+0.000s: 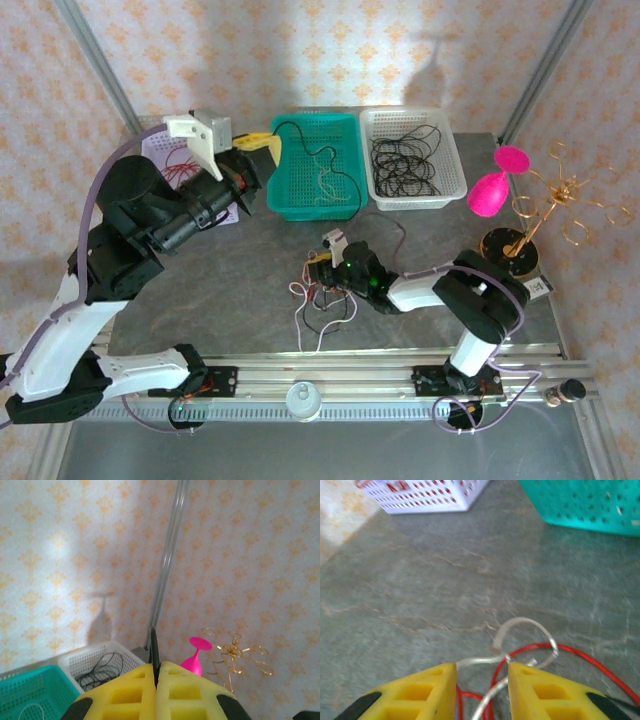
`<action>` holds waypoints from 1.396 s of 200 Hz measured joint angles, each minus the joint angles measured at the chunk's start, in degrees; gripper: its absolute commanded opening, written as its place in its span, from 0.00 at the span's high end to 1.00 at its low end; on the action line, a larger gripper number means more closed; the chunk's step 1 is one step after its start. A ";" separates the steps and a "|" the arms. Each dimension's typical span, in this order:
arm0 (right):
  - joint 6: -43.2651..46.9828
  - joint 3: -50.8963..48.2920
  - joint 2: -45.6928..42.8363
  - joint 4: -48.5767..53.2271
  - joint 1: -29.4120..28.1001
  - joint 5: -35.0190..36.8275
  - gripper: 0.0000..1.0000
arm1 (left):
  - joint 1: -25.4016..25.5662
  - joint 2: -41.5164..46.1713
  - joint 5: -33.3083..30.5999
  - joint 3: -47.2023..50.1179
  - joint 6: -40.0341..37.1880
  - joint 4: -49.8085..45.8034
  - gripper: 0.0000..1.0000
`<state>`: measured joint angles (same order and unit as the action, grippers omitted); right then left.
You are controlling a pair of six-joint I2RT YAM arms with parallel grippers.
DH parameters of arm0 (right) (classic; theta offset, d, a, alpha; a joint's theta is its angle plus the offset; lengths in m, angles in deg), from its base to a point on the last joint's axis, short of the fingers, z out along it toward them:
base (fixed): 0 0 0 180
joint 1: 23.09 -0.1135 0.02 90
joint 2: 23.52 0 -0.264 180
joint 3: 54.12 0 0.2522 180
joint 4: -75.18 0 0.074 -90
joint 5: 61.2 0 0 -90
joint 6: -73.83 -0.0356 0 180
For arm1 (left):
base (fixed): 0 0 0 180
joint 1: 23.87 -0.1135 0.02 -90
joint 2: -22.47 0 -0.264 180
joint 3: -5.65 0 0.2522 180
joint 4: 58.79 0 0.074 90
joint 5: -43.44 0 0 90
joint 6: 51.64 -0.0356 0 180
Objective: Untangle the cables
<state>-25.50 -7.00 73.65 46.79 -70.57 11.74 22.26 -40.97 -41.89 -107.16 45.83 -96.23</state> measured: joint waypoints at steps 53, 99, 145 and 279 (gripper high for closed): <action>-3.23 -4.50 -2.54 -0.44 -0.11 4.72 0.60 | 0.00 -2.16 -0.70 -2.12 -2.08 3.67 1.00; -4.00 -6.75 -19.96 9.38 0.17 8.00 0.52 | 0.00 -1.38 -2.47 0.83 -3.08 5.66 1.00; -1.66 -4.24 -44.78 26.29 5.73 9.07 0.40 | 0.00 -0.55 -2.82 5.05 -3.04 6.14 1.00; 33.55 41.99 -24.24 55.12 10.91 -24.02 0.38 | 0.00 0.55 1.09 15.21 1.29 6.73 1.00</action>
<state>8.06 34.99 49.41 101.91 -59.66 -12.28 22.26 -40.42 -40.80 -91.94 47.11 -89.50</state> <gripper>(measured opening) 0.661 0.041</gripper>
